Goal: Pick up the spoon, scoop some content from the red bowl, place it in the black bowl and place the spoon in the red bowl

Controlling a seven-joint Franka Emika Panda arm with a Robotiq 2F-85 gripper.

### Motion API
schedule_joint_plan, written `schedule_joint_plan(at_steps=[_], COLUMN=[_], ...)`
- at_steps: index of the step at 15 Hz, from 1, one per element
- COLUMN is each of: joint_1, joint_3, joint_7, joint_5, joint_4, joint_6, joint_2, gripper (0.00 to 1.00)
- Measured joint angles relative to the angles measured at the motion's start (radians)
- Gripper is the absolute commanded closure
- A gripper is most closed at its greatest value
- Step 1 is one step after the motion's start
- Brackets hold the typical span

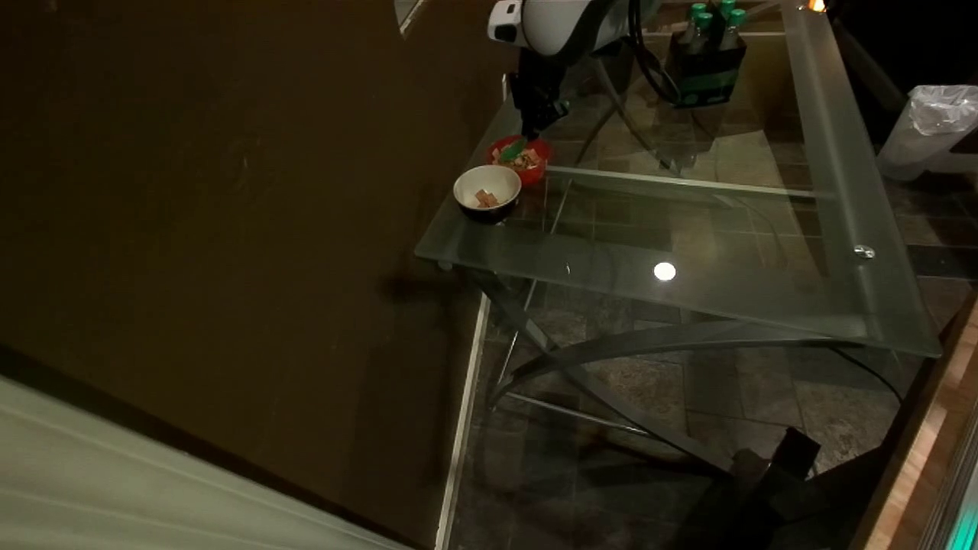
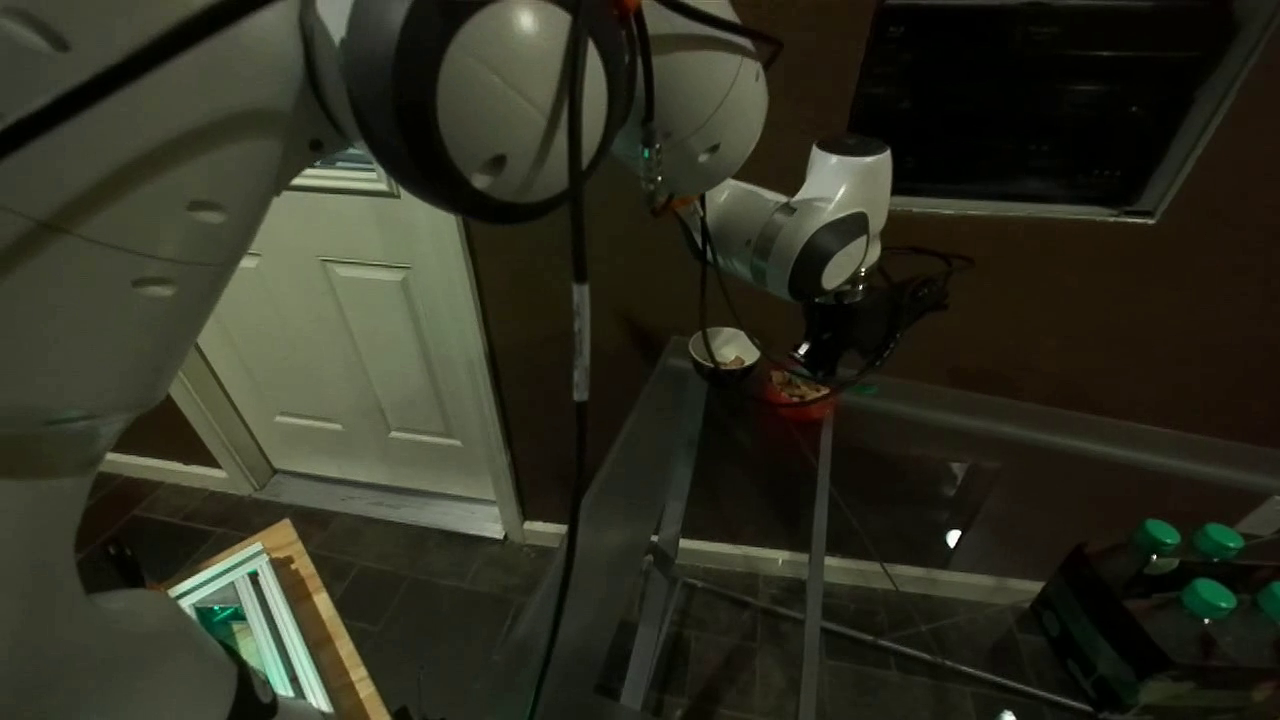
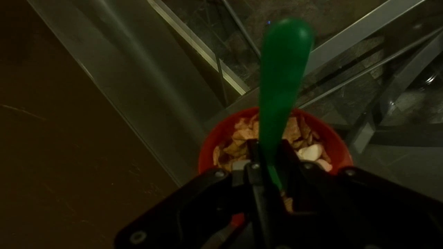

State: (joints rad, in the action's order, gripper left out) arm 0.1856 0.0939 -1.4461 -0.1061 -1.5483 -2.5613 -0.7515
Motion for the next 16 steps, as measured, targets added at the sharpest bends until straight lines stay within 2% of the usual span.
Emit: schedule_joint_plan(at_steps=[10,12,16], joint_1=[0.009,0.009,0.008], joint_3=[0.015,0.015,0.016], joint_7=[0.0,0.0,-0.001], joint_5=[0.023,0.023,0.023], joint_4=[0.063,0.063,0.065], joint_6=[0.002,0.004,0.005], joint_2=[-0.061,-0.063,-0.063], gripper=[0.96,0.58,0.32])
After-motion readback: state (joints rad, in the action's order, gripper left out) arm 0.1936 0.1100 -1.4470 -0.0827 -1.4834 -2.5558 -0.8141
